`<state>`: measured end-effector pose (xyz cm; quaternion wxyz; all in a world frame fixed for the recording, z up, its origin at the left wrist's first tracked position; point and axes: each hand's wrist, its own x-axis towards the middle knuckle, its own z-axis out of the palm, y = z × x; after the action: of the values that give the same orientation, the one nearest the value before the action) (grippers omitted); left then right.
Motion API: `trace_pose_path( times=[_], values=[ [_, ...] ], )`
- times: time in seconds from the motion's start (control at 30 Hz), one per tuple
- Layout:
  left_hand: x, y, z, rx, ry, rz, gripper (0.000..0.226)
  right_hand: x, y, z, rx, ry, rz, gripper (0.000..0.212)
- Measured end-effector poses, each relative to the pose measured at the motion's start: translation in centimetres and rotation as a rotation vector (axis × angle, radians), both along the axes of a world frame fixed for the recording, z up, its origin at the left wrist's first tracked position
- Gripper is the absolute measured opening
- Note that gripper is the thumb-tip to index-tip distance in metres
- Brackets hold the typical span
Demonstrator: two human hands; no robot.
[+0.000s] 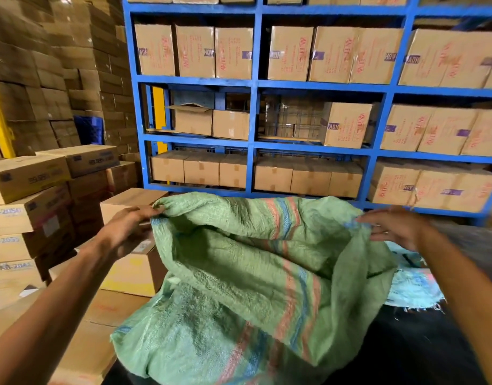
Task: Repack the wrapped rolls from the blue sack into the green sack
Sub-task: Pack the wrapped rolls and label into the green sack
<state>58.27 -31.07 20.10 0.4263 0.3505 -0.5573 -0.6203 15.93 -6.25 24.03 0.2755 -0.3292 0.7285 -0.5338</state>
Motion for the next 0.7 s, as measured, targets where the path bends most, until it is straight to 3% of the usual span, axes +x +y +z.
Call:
trace_pose_path(
  times=[0.07, 0.1, 0.2, 0.33, 0.43, 0.5, 0.53, 0.6, 0.67, 0.7],
  values=[
    [0.2, -0.2, -0.3, -0.029, -0.012, -0.079, 0.043, 0.5, 0.5, -0.4, 0.053, -0.078, 0.153, 0.081],
    [0.2, -0.2, -0.6, -0.037, -0.030, -0.111, 0.049, 0.4, 0.5, -0.8, 0.061, -0.074, 0.170, 0.080],
    [-0.4, 0.4, -1.4, -0.041, -0.056, -0.084, 0.057, -0.2, 0.5, -1.8, 0.088, -0.070, 0.111, 0.044],
    [-2.0, 2.3, -2.2, -0.108, -0.108, 0.200, 0.023, -0.8, 0.7, -2.3, 0.107, -0.095, 0.112, 0.041],
    [-2.5, 2.7, -2.6, -0.080, -0.179, 0.275, 0.025, -0.7, 1.9, -1.8, 0.073, -0.113, 0.156, 0.062],
    [-3.1, 3.3, -2.5, -0.090, -0.228, 0.224, 0.030, -0.4, 2.7, -1.0, 0.109, -0.101, 0.193, 0.036],
    [-3.4, 3.6, -2.3, -0.114, -0.242, 0.234, 0.032, -0.9, 3.0, -0.8, 0.157, -0.034, 0.139, 0.023],
    [-3.1, 3.3, -1.6, -0.234, -0.326, 0.397, 0.033, -3.4, 3.8, -1.1, 0.281, 0.285, -0.157, 0.011],
    [-1.7, 2.5, -0.9, -0.323, -0.481, 0.667, 0.036, -7.6, 6.5, -1.6, 0.319, 0.566, -0.523, 0.020],
    [-0.9, 2.4, -0.6, -0.335, -0.548, 0.753, 0.037, -9.6, 8.1, -2.1, 0.340, 0.616, -0.628, 0.024]
  ],
)
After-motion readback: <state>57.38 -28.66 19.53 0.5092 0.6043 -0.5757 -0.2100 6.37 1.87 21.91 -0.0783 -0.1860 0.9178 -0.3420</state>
